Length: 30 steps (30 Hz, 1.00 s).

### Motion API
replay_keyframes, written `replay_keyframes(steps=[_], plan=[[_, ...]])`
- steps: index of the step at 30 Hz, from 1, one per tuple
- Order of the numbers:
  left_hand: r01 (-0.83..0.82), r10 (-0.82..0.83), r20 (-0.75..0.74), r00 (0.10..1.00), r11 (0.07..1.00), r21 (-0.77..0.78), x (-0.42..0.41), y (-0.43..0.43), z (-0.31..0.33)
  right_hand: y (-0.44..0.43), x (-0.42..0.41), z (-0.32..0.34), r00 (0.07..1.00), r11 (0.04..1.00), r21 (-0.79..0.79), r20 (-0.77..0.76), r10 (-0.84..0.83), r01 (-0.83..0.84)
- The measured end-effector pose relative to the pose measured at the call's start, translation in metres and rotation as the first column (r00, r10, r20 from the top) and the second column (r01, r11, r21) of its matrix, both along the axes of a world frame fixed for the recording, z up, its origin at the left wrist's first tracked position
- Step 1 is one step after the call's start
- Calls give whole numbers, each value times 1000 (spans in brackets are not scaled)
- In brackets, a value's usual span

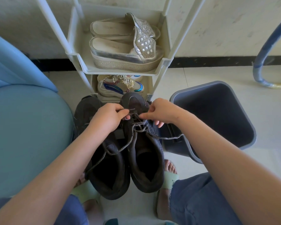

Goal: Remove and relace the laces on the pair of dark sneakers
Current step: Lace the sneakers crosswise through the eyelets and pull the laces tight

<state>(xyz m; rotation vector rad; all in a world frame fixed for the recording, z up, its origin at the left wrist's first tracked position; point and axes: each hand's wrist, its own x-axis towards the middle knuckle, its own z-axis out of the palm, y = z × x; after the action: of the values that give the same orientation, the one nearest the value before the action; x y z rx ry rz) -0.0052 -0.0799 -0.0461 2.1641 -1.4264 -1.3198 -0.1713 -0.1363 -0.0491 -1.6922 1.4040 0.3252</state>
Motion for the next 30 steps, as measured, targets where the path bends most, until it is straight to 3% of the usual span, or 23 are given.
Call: replay_keyframes(steps=[5, 10, 17, 21, 26, 30], plan=[[68, -71, 21, 997, 990, 121, 1, 0, 7, -1, 1, 2, 999, 997, 70, 33, -30, 28], [21, -25, 22, 999, 983, 184, 2, -1, 11, -3, -1, 5, 987, 976, 186, 96, -128, 109], [-46, 48, -20, 999, 994, 103, 0, -1, 7, -1, -3, 5, 962, 948, 241, 128, -243, 207], [19, -24, 78, 997, 998, 66, 2, 0, 5, -4, -1, 2, 978, 975, 147, 102, -184, 169], [44, -49, 58, 997, 995, 87, 4, 0, 7, -5, -2, -2, 991, 993, -98, 125, -46, 59], [40, -46, 58, 997, 994, 106, 2, -1, 6, -4, 1, -4, 989, 986, -158, 129, 72, -52]])
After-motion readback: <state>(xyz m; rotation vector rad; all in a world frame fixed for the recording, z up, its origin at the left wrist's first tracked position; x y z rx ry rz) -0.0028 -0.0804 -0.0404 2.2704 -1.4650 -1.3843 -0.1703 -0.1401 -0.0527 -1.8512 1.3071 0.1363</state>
